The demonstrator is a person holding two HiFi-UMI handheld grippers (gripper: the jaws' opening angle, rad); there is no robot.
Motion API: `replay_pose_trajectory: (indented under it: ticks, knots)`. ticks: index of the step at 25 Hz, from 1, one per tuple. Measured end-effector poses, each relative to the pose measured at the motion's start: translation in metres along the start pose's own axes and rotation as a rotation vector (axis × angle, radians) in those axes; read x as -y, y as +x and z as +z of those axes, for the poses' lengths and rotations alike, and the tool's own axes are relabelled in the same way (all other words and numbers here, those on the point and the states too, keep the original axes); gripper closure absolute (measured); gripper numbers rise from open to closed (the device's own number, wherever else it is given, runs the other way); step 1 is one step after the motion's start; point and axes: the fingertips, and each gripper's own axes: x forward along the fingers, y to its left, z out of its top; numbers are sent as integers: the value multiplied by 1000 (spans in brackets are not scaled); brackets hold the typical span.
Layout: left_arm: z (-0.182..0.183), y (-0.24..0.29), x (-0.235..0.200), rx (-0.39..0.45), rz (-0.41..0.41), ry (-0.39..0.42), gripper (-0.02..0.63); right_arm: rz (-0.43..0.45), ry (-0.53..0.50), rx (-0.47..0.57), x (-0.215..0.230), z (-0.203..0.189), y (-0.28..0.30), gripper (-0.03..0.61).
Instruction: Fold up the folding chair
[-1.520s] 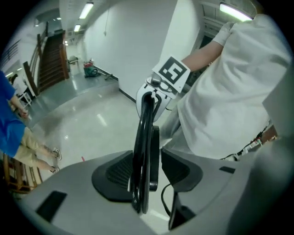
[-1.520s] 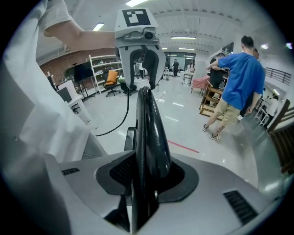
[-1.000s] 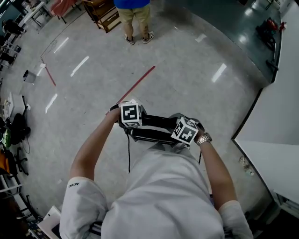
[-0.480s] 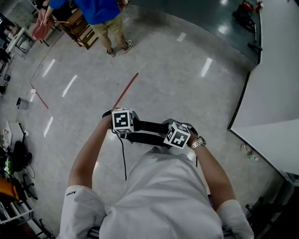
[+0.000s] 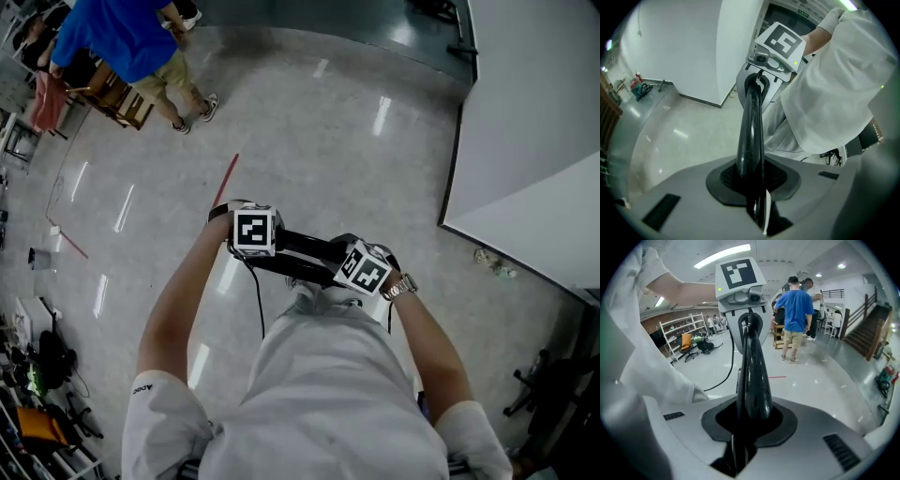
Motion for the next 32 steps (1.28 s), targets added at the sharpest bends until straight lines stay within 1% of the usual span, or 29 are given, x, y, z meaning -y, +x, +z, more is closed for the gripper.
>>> replay_pose_trajectory:
  ticks: [3, 7, 10, 14, 17, 19, 23, 27, 32]
  knots:
    - [36, 12, -5, -44, -23, 76, 537, -48, 64, 39, 3, -30, -20, 506]
    - [90, 22, 6, -95, -39, 202, 537, -125, 164, 84, -8, -71, -55, 509]
    - [127, 30, 7, -133, -54, 270, 537, -160, 221, 123, -9, -97, -78, 511]
    - [171, 45, 10, -171, -59, 375, 536, -202, 316, 148, -16, -133, -102, 512]
    - [197, 55, 15, -184, -80, 452, 536, -261, 368, 160, -20, -155, -116, 515]
    - [211, 62, 15, -182, -97, 483, 535, -301, 389, 160, -19, -166, -125, 514]
    - [238, 75, 16, -199, -107, 535, 535, -339, 430, 165, -22, -189, -146, 514]
    - [272, 82, 8, -202, -107, 587, 535, -376, 467, 162, -15, -213, -165, 514]
    - [298, 89, 10, -190, -115, 629, 535, -415, 498, 157, -13, -230, -182, 511]
